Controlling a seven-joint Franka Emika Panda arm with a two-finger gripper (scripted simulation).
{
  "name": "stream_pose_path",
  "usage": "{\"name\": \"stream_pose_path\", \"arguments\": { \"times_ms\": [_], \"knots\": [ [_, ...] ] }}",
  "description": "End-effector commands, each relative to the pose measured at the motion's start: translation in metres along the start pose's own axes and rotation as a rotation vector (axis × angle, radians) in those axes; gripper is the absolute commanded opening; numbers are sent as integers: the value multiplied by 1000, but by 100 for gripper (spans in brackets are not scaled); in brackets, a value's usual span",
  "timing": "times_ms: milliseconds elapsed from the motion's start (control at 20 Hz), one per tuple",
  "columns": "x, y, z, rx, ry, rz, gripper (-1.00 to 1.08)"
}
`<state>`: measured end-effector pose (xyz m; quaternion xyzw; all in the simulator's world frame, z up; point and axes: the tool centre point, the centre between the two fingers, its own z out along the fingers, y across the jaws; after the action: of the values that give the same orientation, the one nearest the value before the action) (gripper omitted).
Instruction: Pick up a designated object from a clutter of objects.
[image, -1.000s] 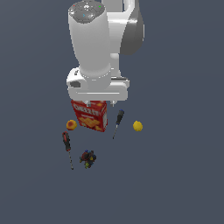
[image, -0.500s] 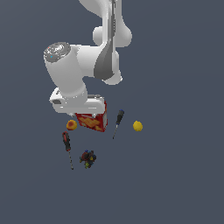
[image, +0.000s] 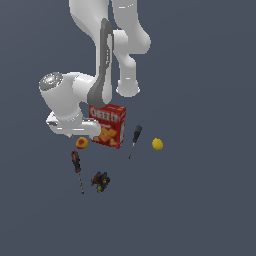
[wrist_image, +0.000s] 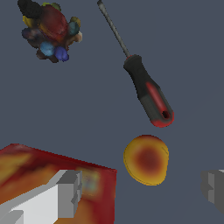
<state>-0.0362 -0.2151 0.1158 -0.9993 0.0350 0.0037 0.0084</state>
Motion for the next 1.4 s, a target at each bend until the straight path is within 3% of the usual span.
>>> {"name": "stream_pose_path", "arguments": {
  "times_ms": [0, 350, 700, 1350],
  "knots": [
    [-7, 15, 12, -6, 4, 3, 100],
    [-18, 35, 29, -16, 8, 10, 100],
    [-18, 36, 35, -15, 7, 11, 100],
    [-19, 37, 80, -16, 8, 11, 100]
  ]
}}
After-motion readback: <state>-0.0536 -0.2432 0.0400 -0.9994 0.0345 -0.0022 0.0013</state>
